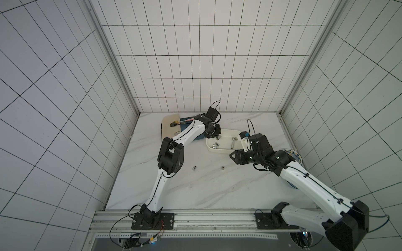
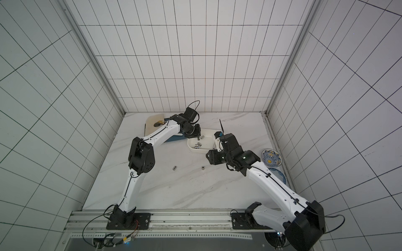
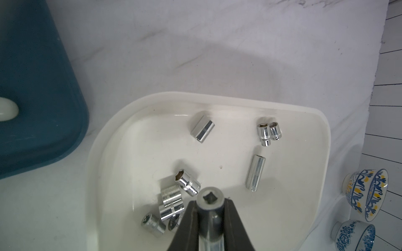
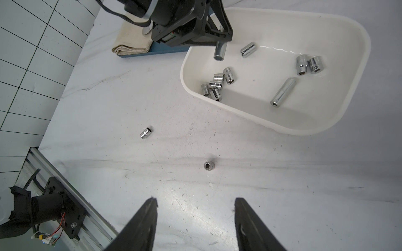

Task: Put the socket on the desktop into the storage box
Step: Place the socket head in the storage box.

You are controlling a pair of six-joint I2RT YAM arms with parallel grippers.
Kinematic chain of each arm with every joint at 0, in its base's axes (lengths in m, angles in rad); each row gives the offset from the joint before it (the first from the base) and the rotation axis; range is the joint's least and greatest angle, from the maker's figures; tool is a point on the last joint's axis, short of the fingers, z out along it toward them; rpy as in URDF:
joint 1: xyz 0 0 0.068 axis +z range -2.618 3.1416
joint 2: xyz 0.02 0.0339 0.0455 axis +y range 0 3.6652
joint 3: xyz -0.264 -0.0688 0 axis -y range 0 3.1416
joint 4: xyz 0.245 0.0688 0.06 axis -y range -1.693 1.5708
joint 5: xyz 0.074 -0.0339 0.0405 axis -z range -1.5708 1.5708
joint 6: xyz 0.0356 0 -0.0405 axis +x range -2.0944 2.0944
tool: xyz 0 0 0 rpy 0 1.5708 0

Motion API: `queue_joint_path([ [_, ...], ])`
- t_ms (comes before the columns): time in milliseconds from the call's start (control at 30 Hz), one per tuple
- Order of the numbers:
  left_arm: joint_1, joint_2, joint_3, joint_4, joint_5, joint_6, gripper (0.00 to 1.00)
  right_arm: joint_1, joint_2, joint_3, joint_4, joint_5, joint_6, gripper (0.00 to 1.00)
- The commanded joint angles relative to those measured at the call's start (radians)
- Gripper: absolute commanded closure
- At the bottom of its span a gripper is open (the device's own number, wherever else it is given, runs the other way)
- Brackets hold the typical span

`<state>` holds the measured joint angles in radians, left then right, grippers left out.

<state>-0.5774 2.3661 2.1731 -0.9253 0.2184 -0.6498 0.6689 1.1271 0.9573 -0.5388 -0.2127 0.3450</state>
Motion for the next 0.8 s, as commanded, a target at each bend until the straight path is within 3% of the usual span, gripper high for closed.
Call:
queue_joint_path([
  [0,-0.006,0.042,0.043,-0.028,-0.014,0.022,1.00,-0.014,-0.015,-0.036,-0.015,-0.006,0.002,0.41],
  [333,-0.005,0.081,0.053,-0.028,-0.024,0.026,0.98,-0.027,-0.010,-0.045,-0.005,-0.020,0.003,0.40],
  [633,-0.006,0.062,0.051,-0.037,-0.039,0.026,0.68,-0.031,-0.005,-0.049,0.003,-0.028,0.008,0.41],
  [767,-0.005,0.048,0.044,-0.037,-0.039,0.027,0.67,-0.031,-0.004,-0.048,0.004,-0.026,0.009,0.41],
])
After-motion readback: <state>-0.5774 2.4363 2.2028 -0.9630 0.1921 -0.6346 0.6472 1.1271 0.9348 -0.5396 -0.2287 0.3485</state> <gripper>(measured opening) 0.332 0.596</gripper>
